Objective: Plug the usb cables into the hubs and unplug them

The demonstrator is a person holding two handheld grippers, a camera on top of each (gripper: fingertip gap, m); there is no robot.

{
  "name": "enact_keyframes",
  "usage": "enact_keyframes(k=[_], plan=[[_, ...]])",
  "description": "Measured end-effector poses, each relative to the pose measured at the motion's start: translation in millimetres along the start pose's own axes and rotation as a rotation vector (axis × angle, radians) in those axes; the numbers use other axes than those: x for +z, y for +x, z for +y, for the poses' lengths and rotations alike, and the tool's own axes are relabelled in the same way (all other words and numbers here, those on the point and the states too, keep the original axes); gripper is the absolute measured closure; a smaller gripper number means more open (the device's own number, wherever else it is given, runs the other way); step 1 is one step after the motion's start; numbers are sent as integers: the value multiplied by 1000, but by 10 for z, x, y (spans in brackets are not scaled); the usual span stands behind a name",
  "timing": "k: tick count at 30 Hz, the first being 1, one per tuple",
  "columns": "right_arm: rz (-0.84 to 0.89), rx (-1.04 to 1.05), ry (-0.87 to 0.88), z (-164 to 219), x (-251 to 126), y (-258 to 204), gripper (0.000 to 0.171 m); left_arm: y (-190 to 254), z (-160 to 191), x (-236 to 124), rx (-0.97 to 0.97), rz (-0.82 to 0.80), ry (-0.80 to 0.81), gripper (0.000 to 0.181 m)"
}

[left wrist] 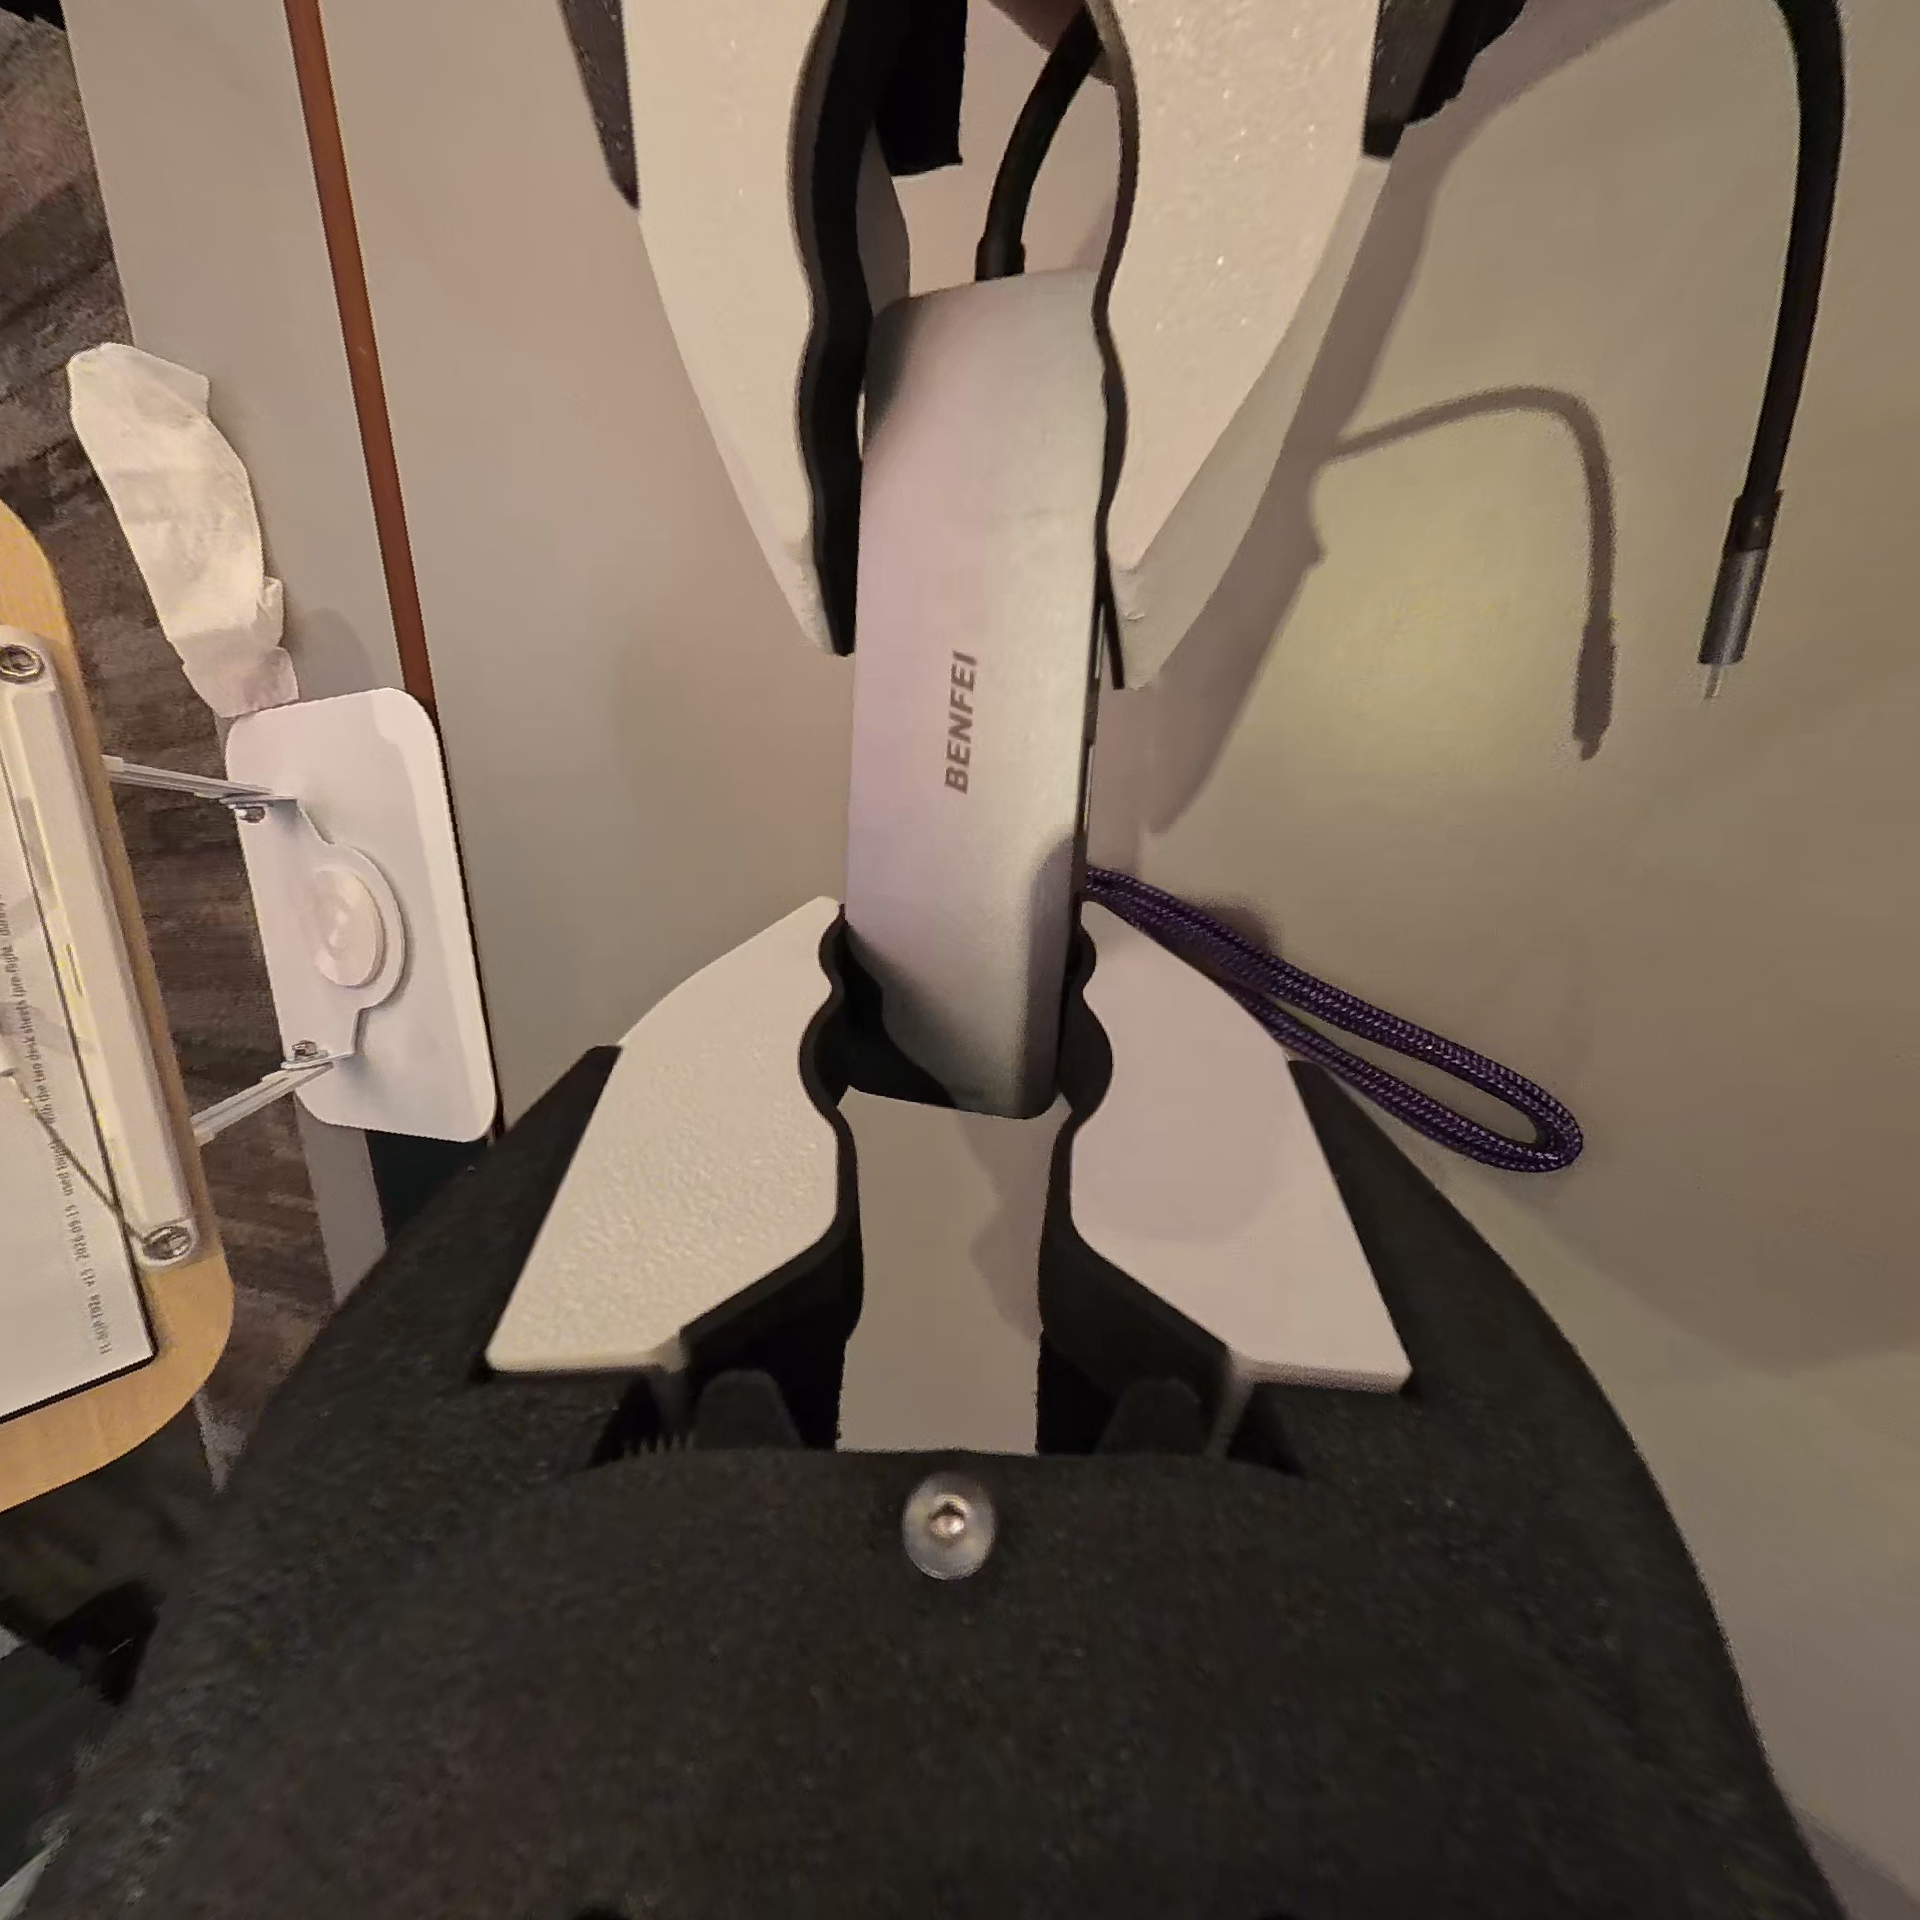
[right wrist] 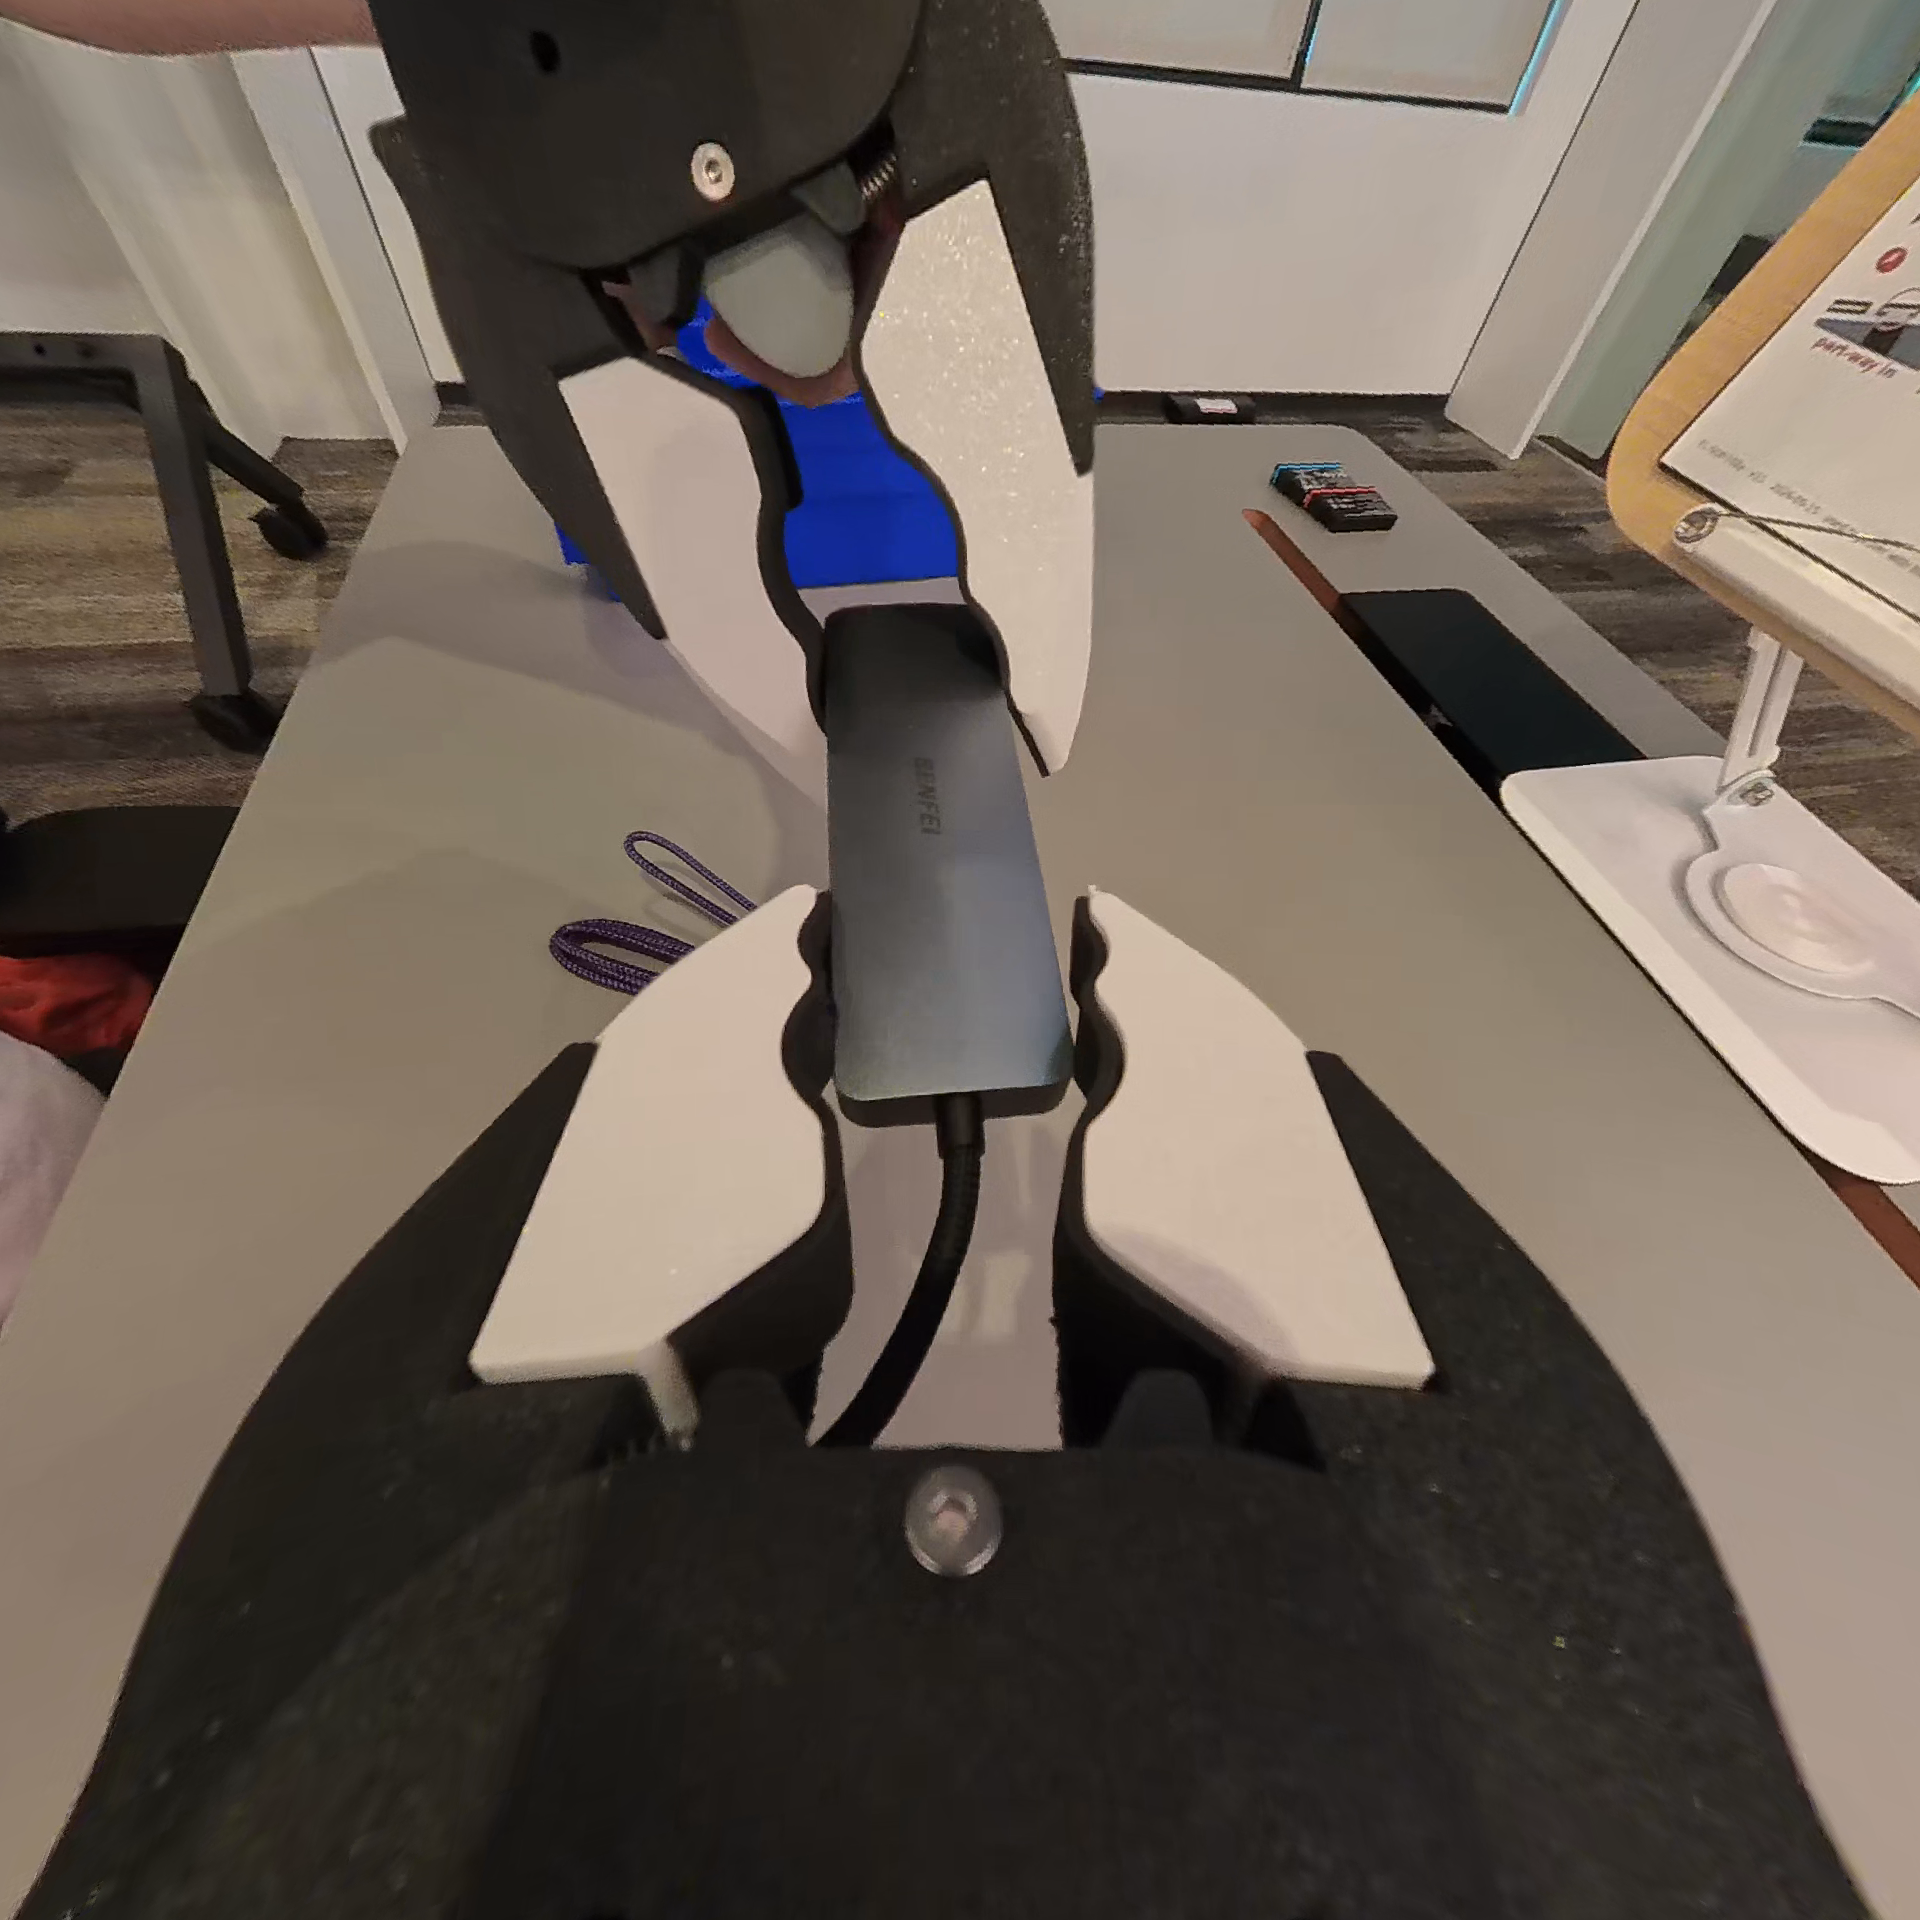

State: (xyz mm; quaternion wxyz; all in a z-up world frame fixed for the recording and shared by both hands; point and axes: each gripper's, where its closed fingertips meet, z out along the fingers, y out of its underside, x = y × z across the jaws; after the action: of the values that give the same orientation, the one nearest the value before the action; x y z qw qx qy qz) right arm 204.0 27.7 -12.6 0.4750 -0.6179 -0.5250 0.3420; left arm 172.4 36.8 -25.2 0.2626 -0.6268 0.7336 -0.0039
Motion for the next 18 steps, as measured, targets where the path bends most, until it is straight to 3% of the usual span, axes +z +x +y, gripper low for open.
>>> enact_keyframes(k=[4,6,8,11,14,18], plan=[[-3,33,23,21,0,17,129,-14,-13,22,-101,-3,46,140],[3,63,36,61,-17,59,129,7,55,41,-188,14,43,119],[18,87,45,127,-65,109,129,-44,205,31,-260,-44,52,112],[44,124,51,255,-169,199,129,-128,627,-40,-485,-170,57,124],[55,164,61,350,-275,273,129,-9,1072,-41,-910,-201,100,145],[53,207,106,372,-353,312,129,403,1070,-4,-1550,167,338,174]])
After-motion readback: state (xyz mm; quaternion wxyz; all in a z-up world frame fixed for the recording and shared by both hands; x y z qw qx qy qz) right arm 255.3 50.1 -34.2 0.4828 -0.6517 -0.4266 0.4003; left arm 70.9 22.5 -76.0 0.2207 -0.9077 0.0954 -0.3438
